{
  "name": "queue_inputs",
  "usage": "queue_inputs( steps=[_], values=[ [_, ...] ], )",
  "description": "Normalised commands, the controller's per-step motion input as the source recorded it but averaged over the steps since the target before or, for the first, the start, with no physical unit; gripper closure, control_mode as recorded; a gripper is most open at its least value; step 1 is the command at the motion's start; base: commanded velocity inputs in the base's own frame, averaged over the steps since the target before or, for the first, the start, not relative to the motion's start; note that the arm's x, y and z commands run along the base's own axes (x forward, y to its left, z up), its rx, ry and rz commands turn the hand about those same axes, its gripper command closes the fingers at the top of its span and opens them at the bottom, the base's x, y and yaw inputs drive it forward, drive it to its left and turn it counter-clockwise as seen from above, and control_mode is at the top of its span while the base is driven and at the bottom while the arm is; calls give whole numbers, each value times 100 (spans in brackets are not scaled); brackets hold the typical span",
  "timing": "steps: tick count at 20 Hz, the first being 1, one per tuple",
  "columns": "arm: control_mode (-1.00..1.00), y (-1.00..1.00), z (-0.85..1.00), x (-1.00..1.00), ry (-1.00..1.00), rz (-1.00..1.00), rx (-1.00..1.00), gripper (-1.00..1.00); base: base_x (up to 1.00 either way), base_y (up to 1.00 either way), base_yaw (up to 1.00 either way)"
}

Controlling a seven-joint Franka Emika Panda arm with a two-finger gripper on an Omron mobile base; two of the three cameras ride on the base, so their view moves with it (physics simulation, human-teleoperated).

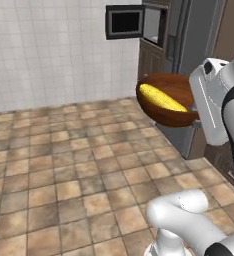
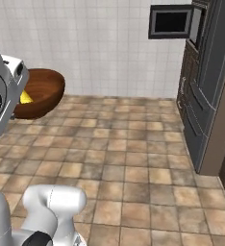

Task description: Pick the corn from the sink and place it in the bowl. Then pick the bowl and place it in the microwave. Then close the microwave door and press the start button.

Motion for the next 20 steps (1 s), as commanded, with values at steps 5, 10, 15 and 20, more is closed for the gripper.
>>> queue_inputs(
  steps=[5,10,15,20],
  values=[
    [100,0,0,0,0,0,0,100,100,1,18],
    [100,0,0,0,0,0,0,100,100,0,11],
    [100,0,0,0,0,0,0,100,100,0,4],
    [100,0,0,0,0,0,0,100,100,0,-4]
  ],
)
